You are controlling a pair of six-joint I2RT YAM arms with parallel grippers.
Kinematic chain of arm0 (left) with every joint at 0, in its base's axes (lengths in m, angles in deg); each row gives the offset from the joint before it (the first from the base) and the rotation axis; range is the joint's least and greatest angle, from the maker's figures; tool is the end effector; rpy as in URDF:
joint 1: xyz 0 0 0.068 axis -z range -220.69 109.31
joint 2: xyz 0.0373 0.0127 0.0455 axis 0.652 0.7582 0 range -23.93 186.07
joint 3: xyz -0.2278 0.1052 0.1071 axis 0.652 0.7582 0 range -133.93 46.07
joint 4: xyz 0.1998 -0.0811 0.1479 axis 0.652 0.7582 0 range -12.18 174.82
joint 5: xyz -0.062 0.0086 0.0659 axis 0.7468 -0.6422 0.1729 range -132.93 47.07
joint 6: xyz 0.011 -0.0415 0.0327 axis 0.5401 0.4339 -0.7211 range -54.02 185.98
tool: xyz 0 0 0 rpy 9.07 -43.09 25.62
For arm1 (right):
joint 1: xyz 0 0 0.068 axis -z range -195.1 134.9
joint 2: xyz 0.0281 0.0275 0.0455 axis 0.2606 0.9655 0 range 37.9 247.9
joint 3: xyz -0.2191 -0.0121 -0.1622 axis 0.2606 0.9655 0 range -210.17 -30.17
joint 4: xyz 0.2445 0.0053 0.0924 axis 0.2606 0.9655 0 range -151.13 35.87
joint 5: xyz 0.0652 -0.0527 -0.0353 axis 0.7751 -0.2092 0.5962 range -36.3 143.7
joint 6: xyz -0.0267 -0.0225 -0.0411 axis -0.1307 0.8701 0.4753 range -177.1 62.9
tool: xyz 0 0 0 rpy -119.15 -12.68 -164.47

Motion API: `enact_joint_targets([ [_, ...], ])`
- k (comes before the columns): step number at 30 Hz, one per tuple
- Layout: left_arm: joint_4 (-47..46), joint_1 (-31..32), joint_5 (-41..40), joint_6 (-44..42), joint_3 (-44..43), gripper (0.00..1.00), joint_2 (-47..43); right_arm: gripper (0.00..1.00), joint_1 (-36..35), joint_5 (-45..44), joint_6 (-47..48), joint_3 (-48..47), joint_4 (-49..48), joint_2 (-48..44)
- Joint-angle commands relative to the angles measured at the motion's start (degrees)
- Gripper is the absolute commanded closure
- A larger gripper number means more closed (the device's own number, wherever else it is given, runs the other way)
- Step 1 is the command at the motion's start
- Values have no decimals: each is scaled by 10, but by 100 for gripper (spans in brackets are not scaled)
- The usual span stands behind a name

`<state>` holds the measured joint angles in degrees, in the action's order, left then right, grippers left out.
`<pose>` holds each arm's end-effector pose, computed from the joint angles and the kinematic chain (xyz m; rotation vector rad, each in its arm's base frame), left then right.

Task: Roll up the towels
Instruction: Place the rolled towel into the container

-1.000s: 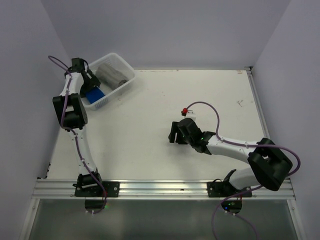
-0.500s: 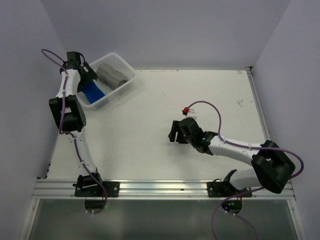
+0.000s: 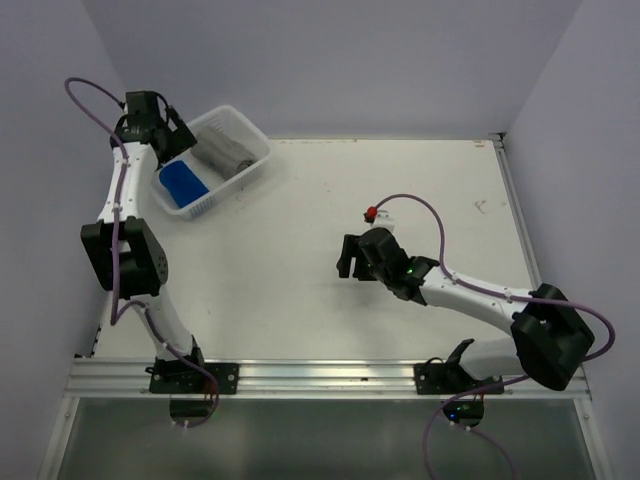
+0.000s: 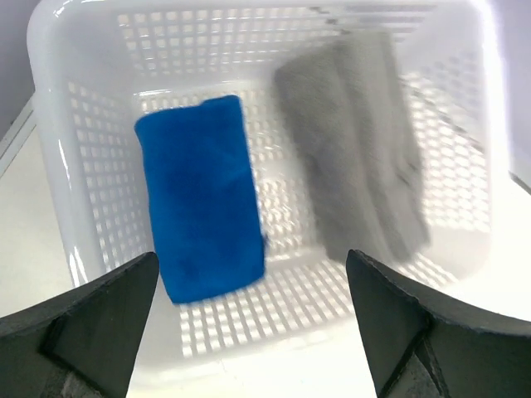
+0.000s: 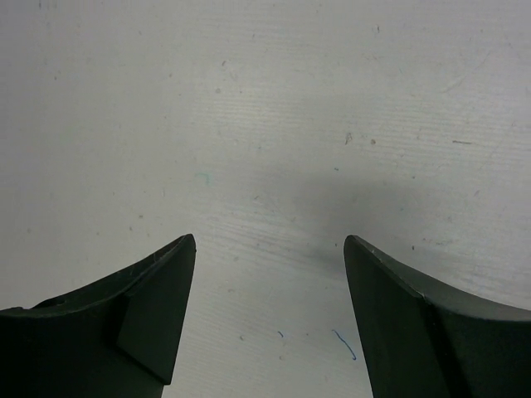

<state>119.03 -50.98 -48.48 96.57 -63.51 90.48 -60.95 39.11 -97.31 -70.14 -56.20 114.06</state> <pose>0.4463 0.0846 0.3142 -0.8710 2.2045 -0.0555 0.1957 0.1888 0.2023 0.0206 2.3109 0.4993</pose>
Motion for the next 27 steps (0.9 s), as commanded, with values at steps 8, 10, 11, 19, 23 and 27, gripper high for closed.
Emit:
enact_joint_targets([
  [8, -127, 86, -7, -78, 264, 1, -303, 22, 66, -4, 87, -118, 103, -11],
  [10, -159, 88, 22, -77, 305, 0, -361, 22, 89, 8, 94, -122, 112, -28],
  [11, -171, 90, 38, -70, 344, 0, -380, 21, 108, 12, 104, -129, 114, -36],
  [19, -149, 175, 70, -84, 435, 0, -475, 18, 212, 60, 148, -212, 196, -82],
  [23, -199, 197, 60, -93, 522, 0, -521, 16, 229, 46, 166, -230, 222, -87],
  [27, -199, 199, 80, -106, 545, 1, -499, 6, 232, 35, 189, -228, 238, -84],
])
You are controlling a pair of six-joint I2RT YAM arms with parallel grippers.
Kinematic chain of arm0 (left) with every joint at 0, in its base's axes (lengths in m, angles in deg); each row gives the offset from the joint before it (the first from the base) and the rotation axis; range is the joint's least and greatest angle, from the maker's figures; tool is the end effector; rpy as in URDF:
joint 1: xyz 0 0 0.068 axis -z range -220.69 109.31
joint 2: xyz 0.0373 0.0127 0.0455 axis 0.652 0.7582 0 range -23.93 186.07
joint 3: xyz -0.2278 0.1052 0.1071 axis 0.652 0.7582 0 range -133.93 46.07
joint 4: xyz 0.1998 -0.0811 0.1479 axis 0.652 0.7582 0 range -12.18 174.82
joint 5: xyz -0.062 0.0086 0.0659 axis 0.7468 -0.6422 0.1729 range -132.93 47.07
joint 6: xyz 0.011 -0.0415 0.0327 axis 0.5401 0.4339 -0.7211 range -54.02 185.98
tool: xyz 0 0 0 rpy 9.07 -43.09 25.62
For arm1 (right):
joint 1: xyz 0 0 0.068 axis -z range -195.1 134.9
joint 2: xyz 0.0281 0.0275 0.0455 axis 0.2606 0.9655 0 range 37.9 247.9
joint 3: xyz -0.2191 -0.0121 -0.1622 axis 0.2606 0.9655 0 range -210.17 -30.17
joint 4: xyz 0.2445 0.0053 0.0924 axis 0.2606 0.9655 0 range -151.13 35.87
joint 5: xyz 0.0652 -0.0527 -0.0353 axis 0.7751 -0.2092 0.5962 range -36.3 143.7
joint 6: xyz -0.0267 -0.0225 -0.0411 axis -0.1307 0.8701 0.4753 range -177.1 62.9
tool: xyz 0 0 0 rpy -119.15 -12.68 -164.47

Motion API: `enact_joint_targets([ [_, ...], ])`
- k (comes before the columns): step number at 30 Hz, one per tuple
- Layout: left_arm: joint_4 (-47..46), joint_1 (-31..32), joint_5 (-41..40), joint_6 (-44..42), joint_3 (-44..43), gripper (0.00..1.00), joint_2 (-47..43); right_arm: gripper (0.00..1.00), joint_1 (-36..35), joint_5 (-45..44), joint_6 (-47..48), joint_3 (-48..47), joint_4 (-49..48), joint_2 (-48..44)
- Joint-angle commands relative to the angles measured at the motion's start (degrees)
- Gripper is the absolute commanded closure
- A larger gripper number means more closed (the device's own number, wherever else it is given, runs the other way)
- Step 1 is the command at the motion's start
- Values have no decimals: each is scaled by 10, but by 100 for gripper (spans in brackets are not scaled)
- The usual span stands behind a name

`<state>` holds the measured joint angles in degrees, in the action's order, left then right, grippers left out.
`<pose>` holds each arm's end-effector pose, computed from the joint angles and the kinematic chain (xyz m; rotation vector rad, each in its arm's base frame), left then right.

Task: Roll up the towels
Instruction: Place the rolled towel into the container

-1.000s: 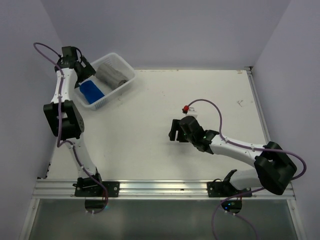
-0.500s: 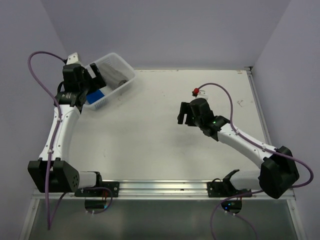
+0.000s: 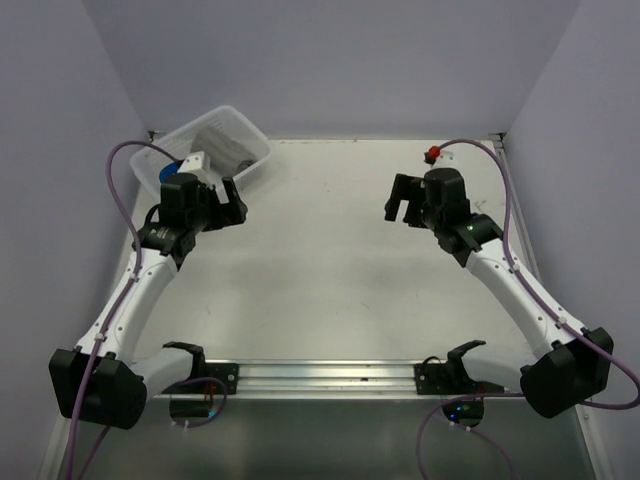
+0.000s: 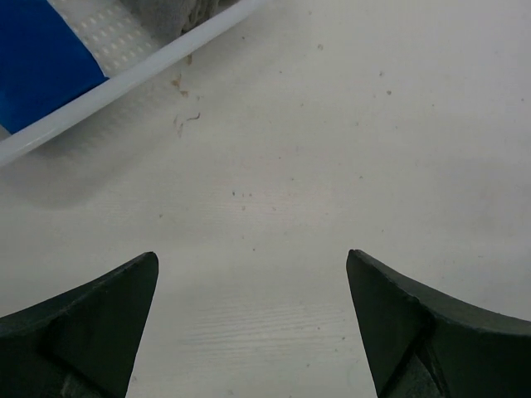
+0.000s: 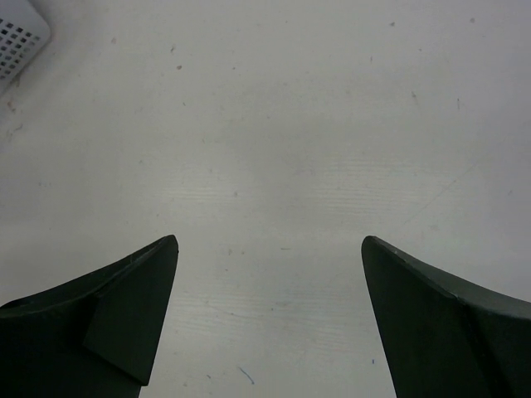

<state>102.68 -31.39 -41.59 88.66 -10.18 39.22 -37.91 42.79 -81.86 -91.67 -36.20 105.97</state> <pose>0.2411 -0.0403 0.3214 -0.2360 2.1326 -0.3534 0.2465 0.0964 0.3331 0.1495 2.1181 0.2933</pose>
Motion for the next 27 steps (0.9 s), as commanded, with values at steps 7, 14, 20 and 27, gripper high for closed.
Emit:
enact_joint_targets([
  [7, -96, 17, -12, -49, 47, 1, 11, 1, 2, -103, 17, 8, 48, -8],
  [14, -97, 16, -36, -54, 46, 1, 3, 1, 3, -108, -3, 23, 24, 9],
  [20, -92, 16, -52, -58, 46, 1, 0, 1, 3, -114, -17, 18, 35, 45],
  [27, -83, 15, -55, -56, 38, 0, 5, 1, 4, -108, -15, 25, 30, 39],
])
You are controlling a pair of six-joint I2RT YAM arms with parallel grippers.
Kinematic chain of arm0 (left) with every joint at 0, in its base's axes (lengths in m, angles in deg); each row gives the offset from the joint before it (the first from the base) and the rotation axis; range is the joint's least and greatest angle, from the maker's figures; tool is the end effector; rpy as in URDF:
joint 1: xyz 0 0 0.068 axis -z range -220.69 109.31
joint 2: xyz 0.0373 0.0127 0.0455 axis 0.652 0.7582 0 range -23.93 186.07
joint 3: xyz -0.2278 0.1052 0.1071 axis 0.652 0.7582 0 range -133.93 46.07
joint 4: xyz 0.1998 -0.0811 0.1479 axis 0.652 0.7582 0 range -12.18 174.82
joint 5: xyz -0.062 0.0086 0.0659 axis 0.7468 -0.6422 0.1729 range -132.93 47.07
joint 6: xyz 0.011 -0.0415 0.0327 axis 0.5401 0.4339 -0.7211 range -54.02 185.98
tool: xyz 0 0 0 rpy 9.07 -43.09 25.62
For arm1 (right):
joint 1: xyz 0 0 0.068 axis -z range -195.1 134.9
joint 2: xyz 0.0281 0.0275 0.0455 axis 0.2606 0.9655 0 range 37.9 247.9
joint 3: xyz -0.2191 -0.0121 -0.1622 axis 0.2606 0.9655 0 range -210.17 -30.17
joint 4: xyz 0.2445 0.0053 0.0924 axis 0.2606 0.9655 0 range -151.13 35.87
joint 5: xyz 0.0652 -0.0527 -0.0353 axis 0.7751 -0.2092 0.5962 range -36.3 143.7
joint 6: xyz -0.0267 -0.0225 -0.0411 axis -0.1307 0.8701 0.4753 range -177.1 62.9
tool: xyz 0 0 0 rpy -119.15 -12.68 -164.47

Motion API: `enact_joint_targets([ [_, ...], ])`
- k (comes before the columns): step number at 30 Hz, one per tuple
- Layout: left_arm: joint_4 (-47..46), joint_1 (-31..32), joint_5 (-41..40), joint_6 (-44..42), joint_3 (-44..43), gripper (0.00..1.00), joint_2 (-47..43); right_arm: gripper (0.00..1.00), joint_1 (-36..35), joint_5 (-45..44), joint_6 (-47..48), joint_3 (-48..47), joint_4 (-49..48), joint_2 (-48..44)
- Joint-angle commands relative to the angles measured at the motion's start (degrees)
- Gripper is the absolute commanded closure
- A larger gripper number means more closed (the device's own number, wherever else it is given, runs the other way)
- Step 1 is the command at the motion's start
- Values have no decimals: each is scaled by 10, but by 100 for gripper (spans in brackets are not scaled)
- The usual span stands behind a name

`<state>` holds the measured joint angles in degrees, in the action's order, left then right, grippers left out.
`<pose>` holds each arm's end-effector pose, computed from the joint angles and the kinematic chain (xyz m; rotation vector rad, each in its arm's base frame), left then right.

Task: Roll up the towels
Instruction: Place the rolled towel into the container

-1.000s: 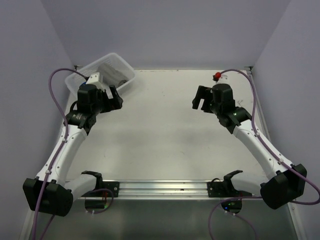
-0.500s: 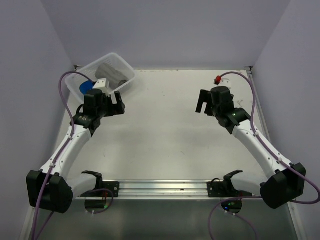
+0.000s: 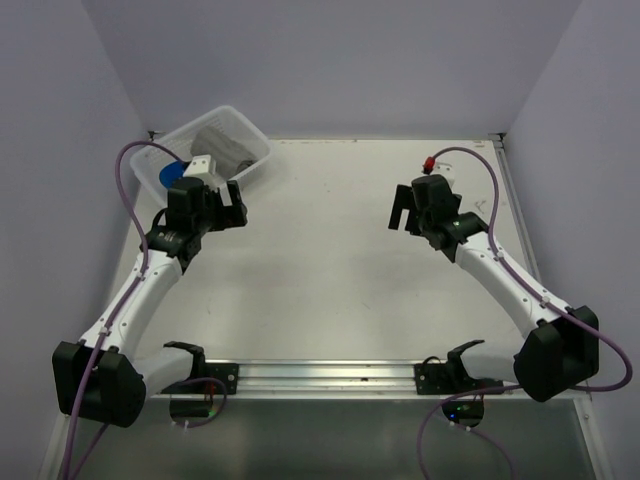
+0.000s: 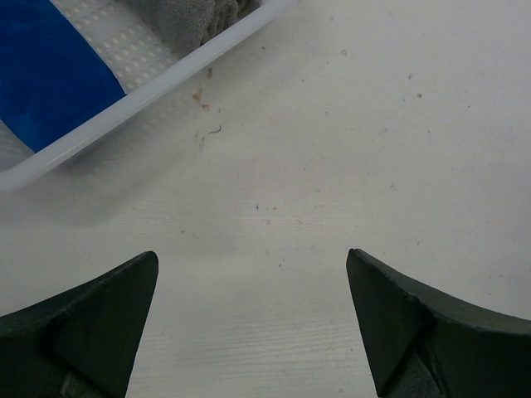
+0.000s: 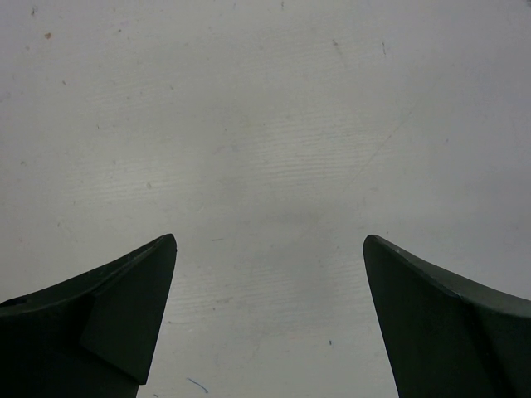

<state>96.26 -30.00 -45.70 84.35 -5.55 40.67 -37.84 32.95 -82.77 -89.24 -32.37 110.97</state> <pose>0.2484 -0.0451 0.2982 -0.1713 2.1218 -0.2498 0.2577 0.0944 0.2922 0.2378 2.2462 0.0274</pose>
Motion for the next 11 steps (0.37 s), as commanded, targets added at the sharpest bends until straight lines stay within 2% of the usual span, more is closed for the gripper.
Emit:
enact_joint_targets([
  [1, -18, 0, -17, -13, -8, 1, -12, 1, 2, -6, -8, 4, -11, -11],
  [11, -18, -4, -35, -12, -1, 0, -15, 1, 2, -16, -10, 8, -5, -5],
])
